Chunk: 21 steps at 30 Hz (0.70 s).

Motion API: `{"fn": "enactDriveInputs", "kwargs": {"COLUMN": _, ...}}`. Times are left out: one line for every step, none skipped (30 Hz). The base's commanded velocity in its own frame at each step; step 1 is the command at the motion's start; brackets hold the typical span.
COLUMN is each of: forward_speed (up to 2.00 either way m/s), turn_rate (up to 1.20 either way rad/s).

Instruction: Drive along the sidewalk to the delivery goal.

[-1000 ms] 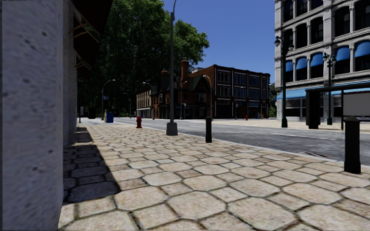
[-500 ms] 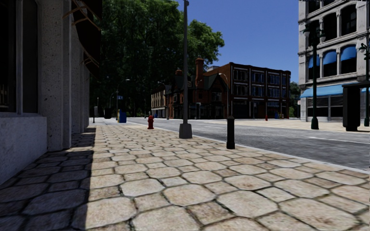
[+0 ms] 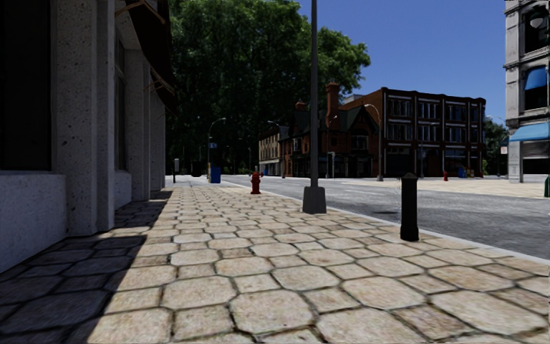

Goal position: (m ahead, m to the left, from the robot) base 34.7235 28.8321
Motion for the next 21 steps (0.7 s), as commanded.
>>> {"fn": "enactDriveInputs", "kwargs": {"forward_speed": 2.0, "turn_rate": 0.39}}
{"fn": "enactDriveInputs", "kwargs": {"forward_speed": 2.0, "turn_rate": 0.39}}
{"fn": "enactDriveInputs", "kwargs": {"forward_speed": 2.0, "turn_rate": 0.39}}
{"fn": "enactDriveInputs", "kwargs": {"forward_speed": 2.0, "turn_rate": 0.39}}
{"fn": "enactDriveInputs", "kwargs": {"forward_speed": 2.0, "turn_rate": 0.39}}
{"fn": "enactDriveInputs", "kwargs": {"forward_speed": 2.0, "turn_rate": 0.39}}
{"fn": "enactDriveInputs", "kwargs": {"forward_speed": 2.0, "turn_rate": 0.39}}
{"fn": "enactDriveInputs", "kwargs": {"forward_speed": 2.0, "turn_rate": 0.39}}
{"fn": "enactDriveInputs", "kwargs": {"forward_speed": 2.0, "turn_rate": 0.39}}
{"fn": "enactDriveInputs", "kwargs": {"forward_speed": 2.0, "turn_rate": 0.39}}
{"fn": "enactDriveInputs", "kwargs": {"forward_speed": 2.0, "turn_rate": 0.39}}
{"fn": "enactDriveInputs", "kwargs": {"forward_speed": 2.0, "turn_rate": 0.39}}
{"fn": "enactDriveInputs", "kwargs": {"forward_speed": 2.0, "turn_rate": 0.32}}
{"fn": "enactDriveInputs", "kwargs": {"forward_speed": 2.0, "turn_rate": 0.32}}
{"fn": "enactDriveInputs", "kwargs": {"forward_speed": 2.0, "turn_rate": 0.32}}
{"fn": "enactDriveInputs", "kwargs": {"forward_speed": 2.0, "turn_rate": 0.32}}
{"fn": "enactDriveInputs", "kwargs": {"forward_speed": 2.0, "turn_rate": 0.32}}
{"fn": "enactDriveInputs", "kwargs": {"forward_speed": 2.0, "turn_rate": 0.32}}
{"fn": "enactDriveInputs", "kwargs": {"forward_speed": 2.0, "turn_rate": 0.32}}
{"fn": "enactDriveInputs", "kwargs": {"forward_speed": 2.0, "turn_rate": 0.32}}
{"fn": "enactDriveInputs", "kwargs": {"forward_speed": 2.0, "turn_rate": 0.32}}
